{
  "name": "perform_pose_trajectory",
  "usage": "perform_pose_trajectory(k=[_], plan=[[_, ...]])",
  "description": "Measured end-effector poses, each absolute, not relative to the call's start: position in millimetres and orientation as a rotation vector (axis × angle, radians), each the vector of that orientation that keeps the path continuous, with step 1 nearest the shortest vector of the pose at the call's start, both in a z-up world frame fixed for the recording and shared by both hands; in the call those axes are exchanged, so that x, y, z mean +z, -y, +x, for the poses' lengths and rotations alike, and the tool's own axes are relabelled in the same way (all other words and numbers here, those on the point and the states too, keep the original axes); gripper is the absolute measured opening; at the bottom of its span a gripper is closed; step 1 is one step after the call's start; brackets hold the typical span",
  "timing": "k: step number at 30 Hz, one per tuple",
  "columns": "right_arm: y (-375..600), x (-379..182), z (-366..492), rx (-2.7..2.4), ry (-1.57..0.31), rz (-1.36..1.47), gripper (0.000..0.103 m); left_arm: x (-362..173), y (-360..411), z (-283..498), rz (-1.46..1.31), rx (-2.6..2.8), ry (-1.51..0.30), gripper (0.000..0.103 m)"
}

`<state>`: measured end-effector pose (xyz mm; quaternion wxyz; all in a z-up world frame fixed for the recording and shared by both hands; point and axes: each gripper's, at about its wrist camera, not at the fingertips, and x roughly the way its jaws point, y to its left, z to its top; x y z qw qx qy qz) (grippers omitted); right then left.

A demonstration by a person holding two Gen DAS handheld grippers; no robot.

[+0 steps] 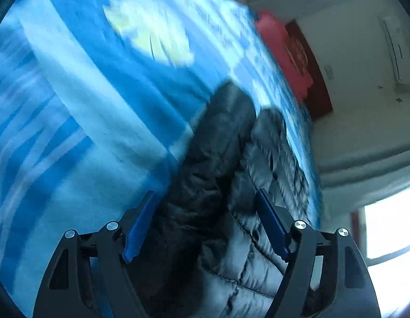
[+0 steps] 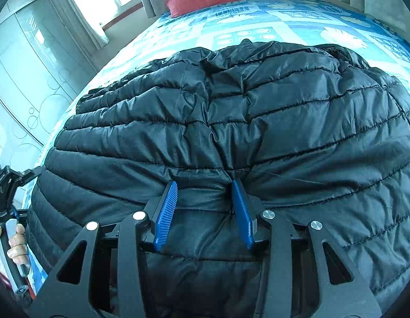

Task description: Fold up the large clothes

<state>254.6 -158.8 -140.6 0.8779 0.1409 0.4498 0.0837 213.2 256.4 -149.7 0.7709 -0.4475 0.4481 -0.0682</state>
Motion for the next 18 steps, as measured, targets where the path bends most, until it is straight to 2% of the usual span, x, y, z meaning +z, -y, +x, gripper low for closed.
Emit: perform_pose_trajectory(k=[5, 7, 12, 15, 18], plan=[[160, -141, 254, 0.173, -0.93, 0.295, 0.042, -158, -253, 218, -1.067, -0.208, -0.944, 0.074], [159, -141, 253, 0.17, -0.927, 0.292, 0.042, -158, -243, 221, -1.046, -0.225, -0.952, 0.068], [157, -142, 253, 0.166, -0.924, 0.281, 0.042, -146, -233, 213, -1.017, -0.229, -0.925, 0.039], [156, -143, 252, 0.163, -0.923, 0.269, 0.042, -121, -223, 205, -0.945, -0.229, -0.883, 0.03], [155, -140, 252, 0.165, -0.917, 0.263, 0.042, -93, -212, 198, -0.904, -0.239, -0.834, 0.028]])
